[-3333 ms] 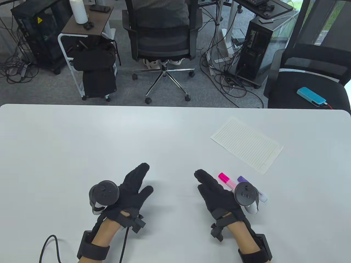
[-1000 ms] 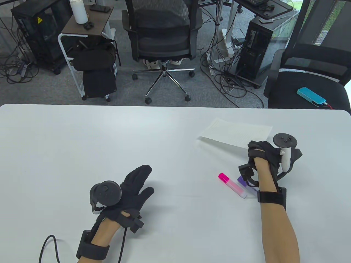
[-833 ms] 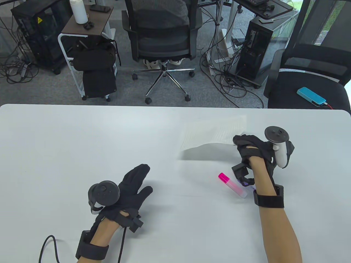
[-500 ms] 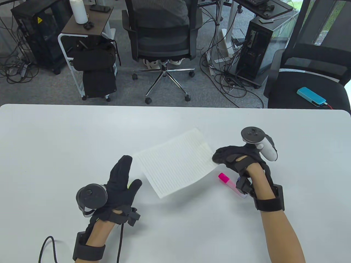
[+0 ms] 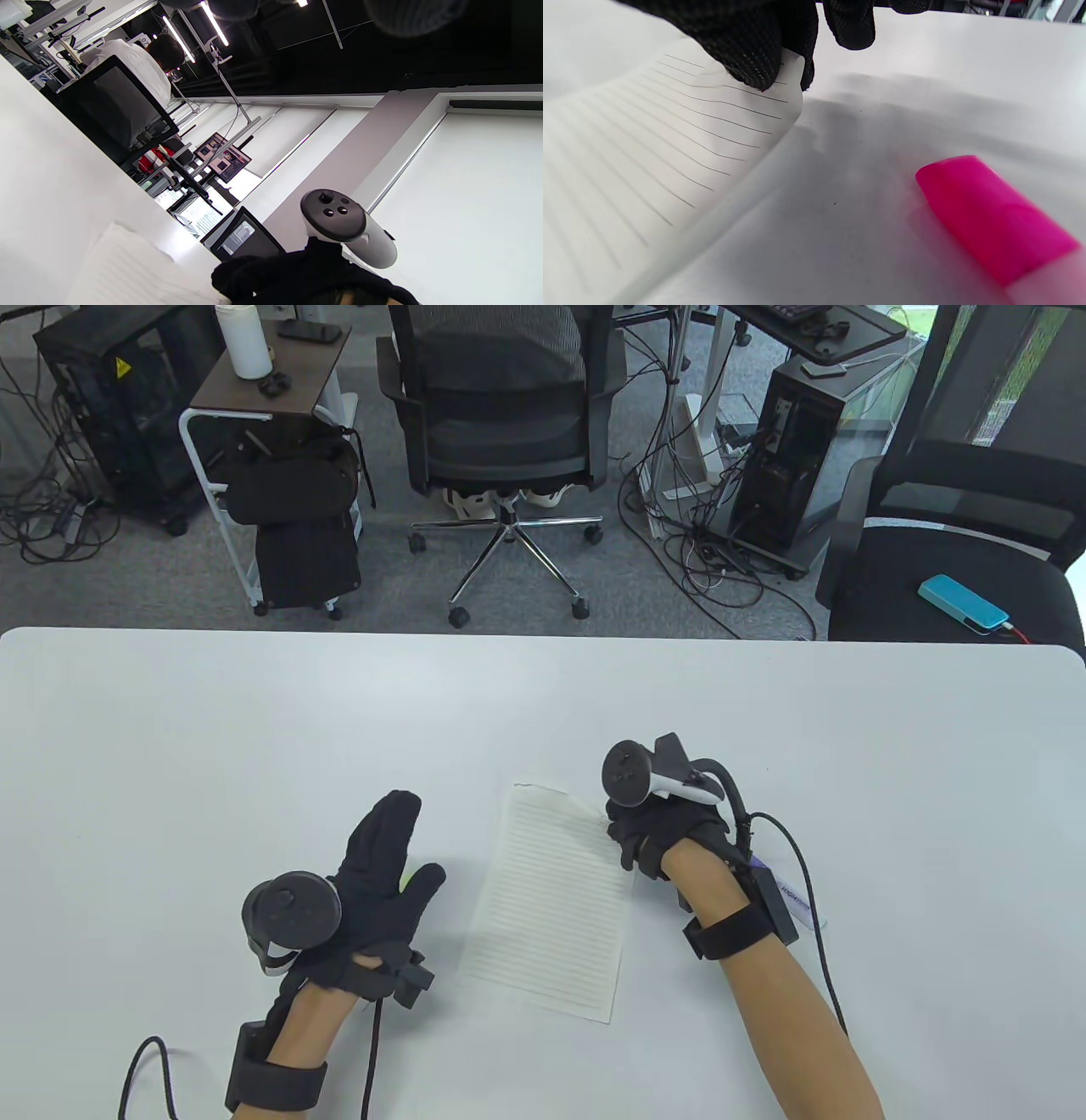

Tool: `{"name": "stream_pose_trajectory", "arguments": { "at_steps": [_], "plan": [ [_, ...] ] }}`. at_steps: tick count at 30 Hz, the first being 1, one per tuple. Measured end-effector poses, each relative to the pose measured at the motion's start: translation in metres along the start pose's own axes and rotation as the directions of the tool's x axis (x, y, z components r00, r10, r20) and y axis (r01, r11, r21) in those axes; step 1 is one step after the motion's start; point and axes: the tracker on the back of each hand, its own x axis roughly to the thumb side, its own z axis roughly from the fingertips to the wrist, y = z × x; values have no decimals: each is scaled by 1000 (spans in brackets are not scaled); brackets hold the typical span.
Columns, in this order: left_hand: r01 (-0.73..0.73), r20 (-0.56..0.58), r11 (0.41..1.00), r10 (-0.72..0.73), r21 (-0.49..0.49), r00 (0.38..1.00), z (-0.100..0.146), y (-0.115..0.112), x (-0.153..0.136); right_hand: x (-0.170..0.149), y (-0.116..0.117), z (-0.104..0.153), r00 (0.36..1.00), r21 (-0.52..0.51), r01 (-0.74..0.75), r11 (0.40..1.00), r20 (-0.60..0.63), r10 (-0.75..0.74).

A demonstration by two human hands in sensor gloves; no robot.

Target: Apply highlighter ink on paper

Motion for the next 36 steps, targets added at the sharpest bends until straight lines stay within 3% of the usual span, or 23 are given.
{"name": "stream_pose_trajectory", "arguments": {
  "at_steps": [6,16,22,26,29,33,36],
  "plan": [
    [15,-5,1000,-15,-17,1000,-1,-1,0,13,9,-9,996,-29,-89,996,-26,89],
    [29,-11,999,-29,-29,1000,-1,-2,0,19,18,-10,989,-59,-66,996,-139,57],
    [49,-7,998,-49,-41,999,-1,-4,0,31,23,-6,998,-118,-52,992,-26,49],
    [60,-4,997,-60,-47,998,-2,-4,0,40,19,4,995,-206,53,977,90,-35],
    [71,-4,996,-71,-53,997,-2,-5,0,47,21,8,977,-139,154,978,170,-130],
    [76,-7,995,-77,-63,997,-2,-6,0,49,32,4,997,-15,50,999,58,-49],
    [80,-10,995,-81,-68,997,-2,-6,0,46,34,4,994,-73,111,991,19,-110]
  ]
}}
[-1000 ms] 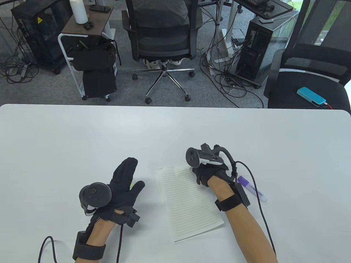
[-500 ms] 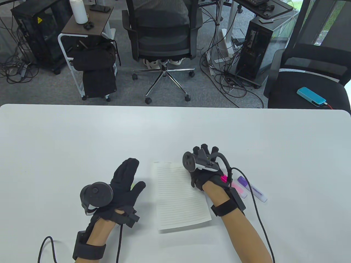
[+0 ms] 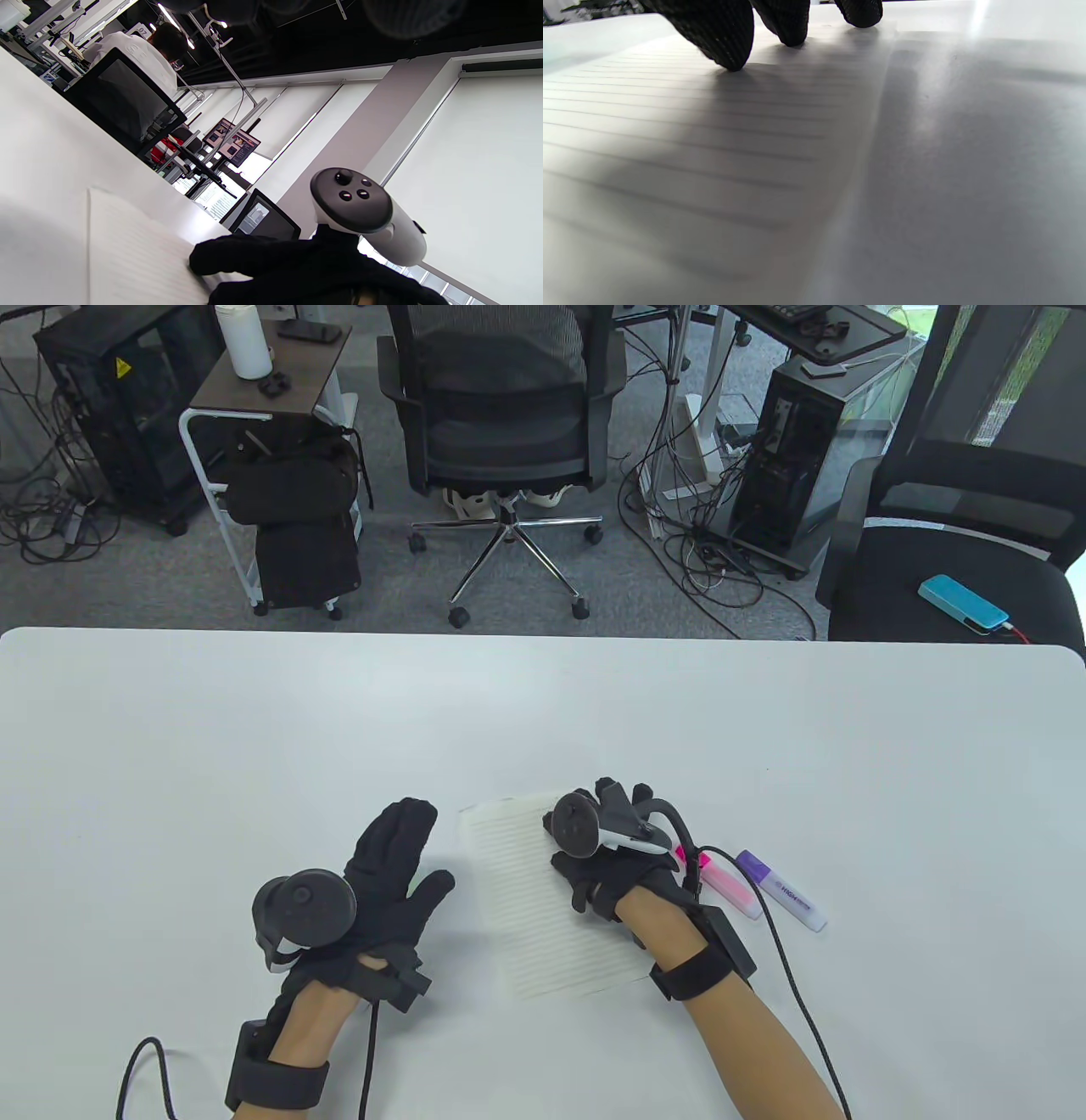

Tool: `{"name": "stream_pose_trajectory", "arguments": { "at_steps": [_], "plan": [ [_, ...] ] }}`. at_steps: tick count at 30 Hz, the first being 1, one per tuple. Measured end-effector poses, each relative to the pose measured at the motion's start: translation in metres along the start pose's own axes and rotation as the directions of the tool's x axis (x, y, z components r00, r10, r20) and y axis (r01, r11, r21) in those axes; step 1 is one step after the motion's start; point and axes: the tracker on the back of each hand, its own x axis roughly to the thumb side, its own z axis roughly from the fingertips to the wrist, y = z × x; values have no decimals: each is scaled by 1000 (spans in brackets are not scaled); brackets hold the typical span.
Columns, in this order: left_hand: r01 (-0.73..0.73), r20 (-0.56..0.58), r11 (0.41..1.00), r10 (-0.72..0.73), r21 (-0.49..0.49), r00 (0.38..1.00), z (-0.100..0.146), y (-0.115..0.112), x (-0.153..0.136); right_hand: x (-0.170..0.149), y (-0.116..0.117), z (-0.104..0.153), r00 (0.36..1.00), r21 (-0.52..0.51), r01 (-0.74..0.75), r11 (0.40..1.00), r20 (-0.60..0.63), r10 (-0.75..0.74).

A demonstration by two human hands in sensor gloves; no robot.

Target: Apply highlighter ink on paper

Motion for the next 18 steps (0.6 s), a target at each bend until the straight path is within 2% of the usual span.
{"name": "stream_pose_trajectory", "arguments": {
  "at_steps": [3,11,14,16,18],
  "plan": [
    [2,-10,1000,-2,-3,1000,0,1,-1,-1,0,1,999,-4,3,1000,-45,-3],
    [67,-76,997,-69,-28,995,0,6,-4,0,-1,1,999,0,7,1000,-54,-7],
    [158,-156,986,-165,-56,974,1,10,-8,-3,-7,6,995,-48,60,997,-79,-63],
    [254,-208,963,-268,-93,941,1,13,-12,-6,-15,13,991,-80,105,991,-68,-111],
    [347,-272,922,-383,-170,883,1,15,-15,-10,-24,25,987,-134,147,980,-44,-154]
  ]
}}
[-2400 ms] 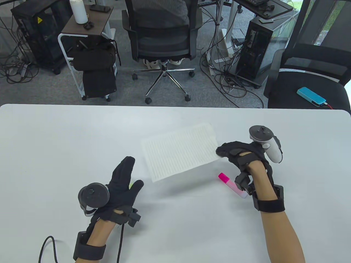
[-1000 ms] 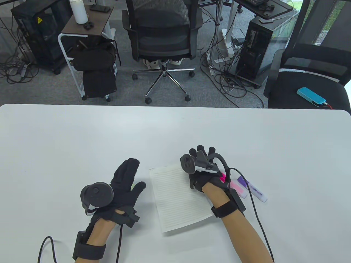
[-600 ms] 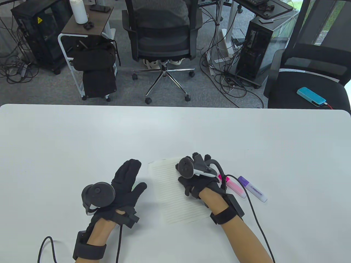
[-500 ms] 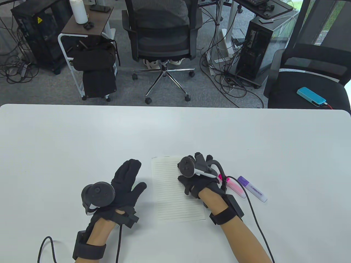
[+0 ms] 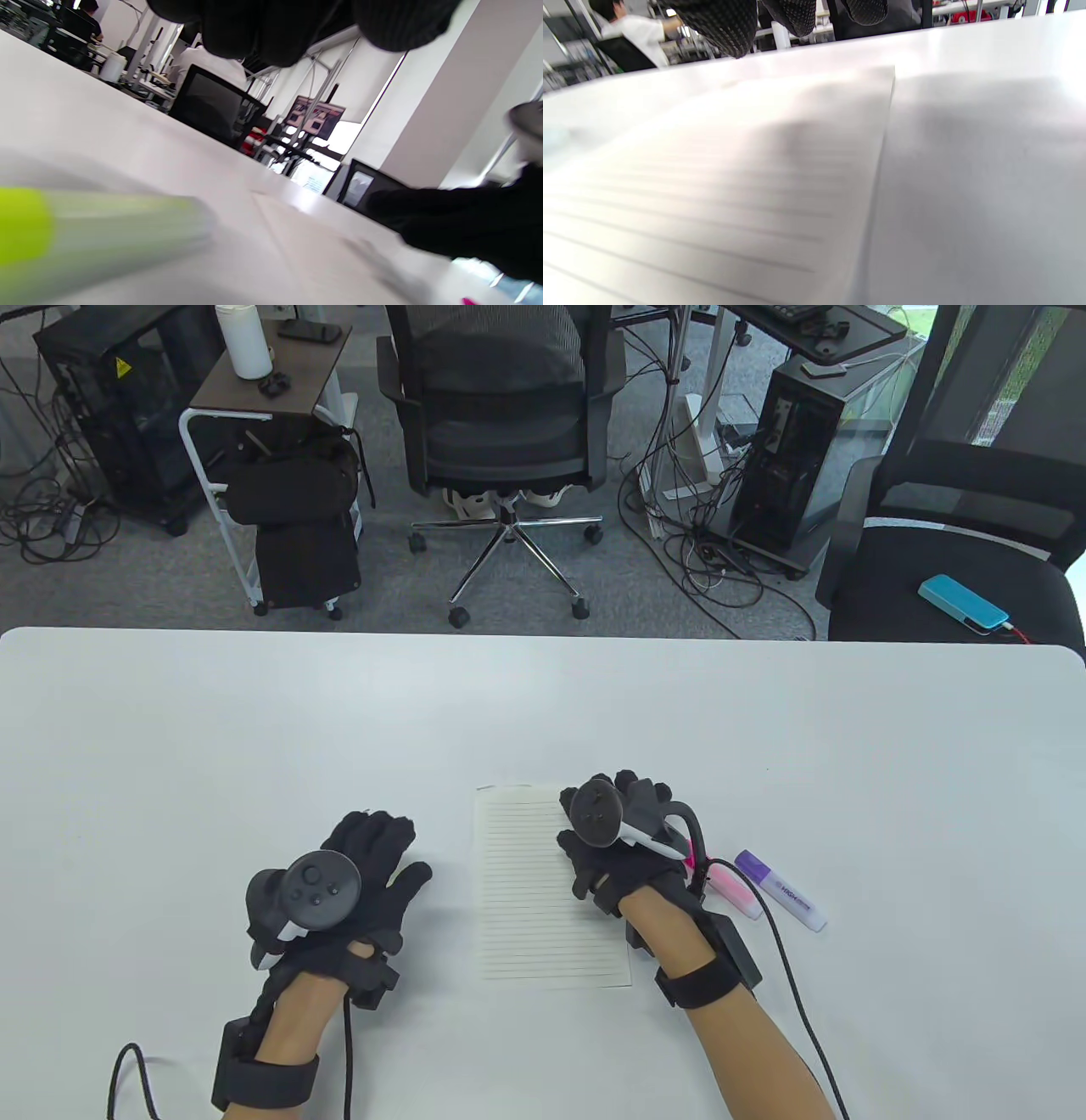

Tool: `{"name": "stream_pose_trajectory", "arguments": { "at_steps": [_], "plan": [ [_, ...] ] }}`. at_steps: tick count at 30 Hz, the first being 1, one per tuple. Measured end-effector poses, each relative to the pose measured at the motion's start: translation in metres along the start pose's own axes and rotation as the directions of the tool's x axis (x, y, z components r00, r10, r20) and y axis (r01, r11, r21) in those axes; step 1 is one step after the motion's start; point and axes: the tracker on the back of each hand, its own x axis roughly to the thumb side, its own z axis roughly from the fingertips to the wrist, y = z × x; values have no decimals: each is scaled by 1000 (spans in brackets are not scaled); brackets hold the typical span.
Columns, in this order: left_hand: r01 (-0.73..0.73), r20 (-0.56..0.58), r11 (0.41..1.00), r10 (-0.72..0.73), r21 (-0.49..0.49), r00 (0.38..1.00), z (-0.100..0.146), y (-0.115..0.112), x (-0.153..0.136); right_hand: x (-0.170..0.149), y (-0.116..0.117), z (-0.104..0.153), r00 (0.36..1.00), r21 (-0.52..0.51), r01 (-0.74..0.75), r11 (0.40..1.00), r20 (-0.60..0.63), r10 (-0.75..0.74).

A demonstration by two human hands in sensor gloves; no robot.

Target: Apply highlighter ink on paper

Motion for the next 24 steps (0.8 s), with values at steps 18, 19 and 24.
{"name": "stream_pose_trajectory", "arguments": {
  "at_steps": [18,19,24],
  "plan": [
    [229,-333,833,-432,-503,838,-8,-39,-22,-4,13,107,709,-149,674,724,408,-575],
    [210,-348,849,-407,-484,844,-8,-37,-24,-3,14,106,716,-144,665,733,402,-571],
    [134,-385,895,-314,-426,868,-6,-38,-28,4,22,104,715,-100,654,750,406,-569]
  ]
}}
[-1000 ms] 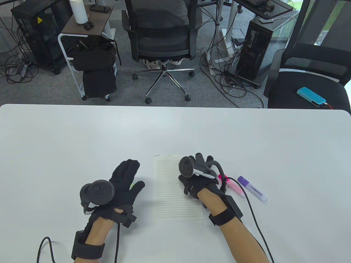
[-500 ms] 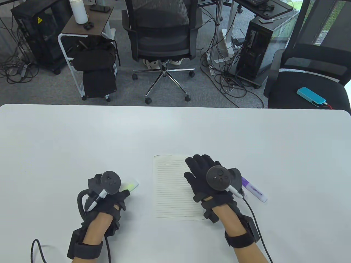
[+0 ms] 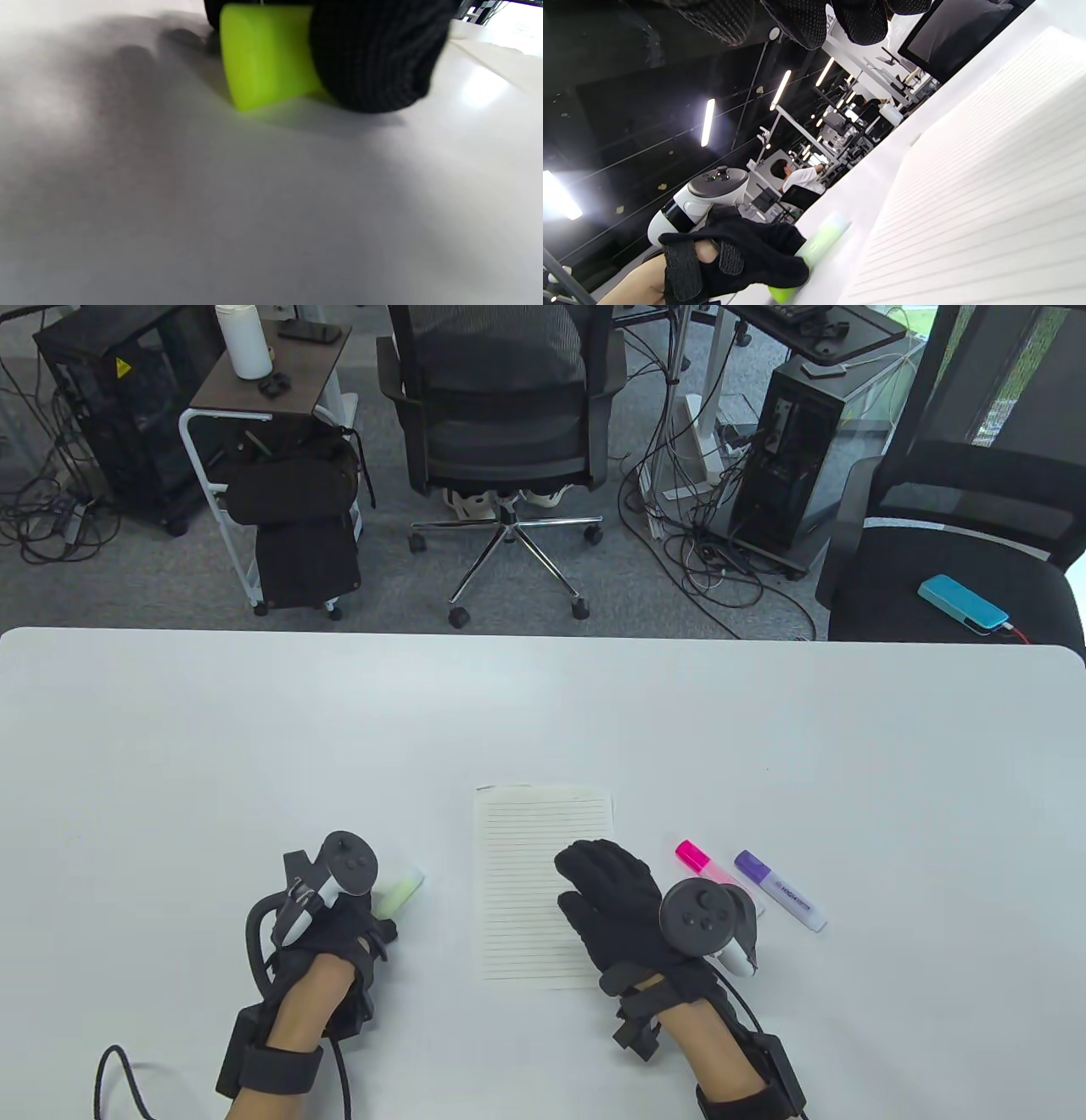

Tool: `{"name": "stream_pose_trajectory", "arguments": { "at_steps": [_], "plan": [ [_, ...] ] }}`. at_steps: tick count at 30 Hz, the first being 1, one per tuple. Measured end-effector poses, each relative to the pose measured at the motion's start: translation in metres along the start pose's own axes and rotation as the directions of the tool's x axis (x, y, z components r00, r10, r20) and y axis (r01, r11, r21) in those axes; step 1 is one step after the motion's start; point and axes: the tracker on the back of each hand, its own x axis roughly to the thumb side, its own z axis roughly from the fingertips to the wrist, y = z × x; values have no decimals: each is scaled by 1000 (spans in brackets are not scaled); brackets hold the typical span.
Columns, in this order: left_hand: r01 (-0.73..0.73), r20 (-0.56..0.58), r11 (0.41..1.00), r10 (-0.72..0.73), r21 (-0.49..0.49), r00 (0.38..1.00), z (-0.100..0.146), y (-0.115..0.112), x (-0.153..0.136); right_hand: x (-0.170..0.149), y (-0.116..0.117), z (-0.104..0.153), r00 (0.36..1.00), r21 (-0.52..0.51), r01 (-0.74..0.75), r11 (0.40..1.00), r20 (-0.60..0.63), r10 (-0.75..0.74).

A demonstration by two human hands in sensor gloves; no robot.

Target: Apply highlighter ink on paper

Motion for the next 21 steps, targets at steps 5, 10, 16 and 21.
{"name": "stream_pose_trajectory", "arguments": {
  "at_steps": [5,10,16,21],
  "plan": [
    [12,94,988,-27,156,995,13,6,14,2,5,0,1000,23,-23,999,13,23],
    [-219,558,946,52,237,828,42,16,51,7,11,-1,997,47,-66,997,45,64],
    [-327,808,926,44,187,587,76,4,93,20,23,-1,972,64,-177,982,169,164],
    [-342,829,933,104,109,549,72,-6,95,23,18,-1,973,12,-150,989,176,146]
  ]
}}
